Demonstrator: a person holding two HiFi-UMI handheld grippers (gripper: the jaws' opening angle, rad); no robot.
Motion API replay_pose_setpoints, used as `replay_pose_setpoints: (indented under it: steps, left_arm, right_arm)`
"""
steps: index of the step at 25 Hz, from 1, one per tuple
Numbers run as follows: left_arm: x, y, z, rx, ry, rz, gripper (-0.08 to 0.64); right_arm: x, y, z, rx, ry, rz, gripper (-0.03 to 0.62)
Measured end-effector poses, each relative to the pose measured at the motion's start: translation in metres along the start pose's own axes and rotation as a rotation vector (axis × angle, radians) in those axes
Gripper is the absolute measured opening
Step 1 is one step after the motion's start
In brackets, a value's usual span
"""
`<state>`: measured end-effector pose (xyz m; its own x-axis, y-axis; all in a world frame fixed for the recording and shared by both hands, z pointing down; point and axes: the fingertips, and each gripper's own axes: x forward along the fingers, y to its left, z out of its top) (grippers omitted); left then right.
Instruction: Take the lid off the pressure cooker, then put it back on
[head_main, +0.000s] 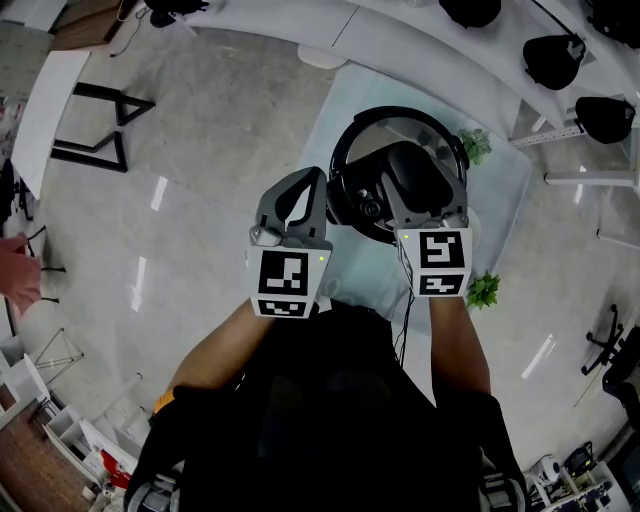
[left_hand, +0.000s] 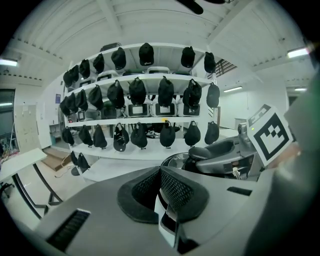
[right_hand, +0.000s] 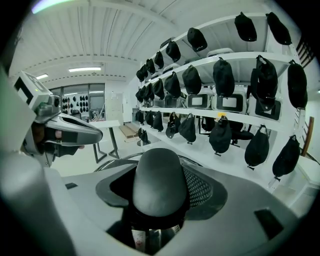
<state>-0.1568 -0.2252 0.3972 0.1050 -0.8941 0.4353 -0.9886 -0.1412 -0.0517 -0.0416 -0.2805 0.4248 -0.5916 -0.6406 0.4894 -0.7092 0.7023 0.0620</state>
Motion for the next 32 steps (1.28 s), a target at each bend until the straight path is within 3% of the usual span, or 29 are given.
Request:
replay_pose_setpoints:
  steps: [16,32]
  left_arm:
    - [-0.032,-0.025,0.011,0.038,-0.068,-0.116,0.008]
    - [-0.079,-0.086,-0.032,0.113,-0.041,-0.327,0.008]
  right_arm:
    - [-0.07,0.001,0.007,0.063,-0.035,-0.125,0.29]
    - [-0.163,0.025,-0.061,0.206,0.001,-0.333,0.29]
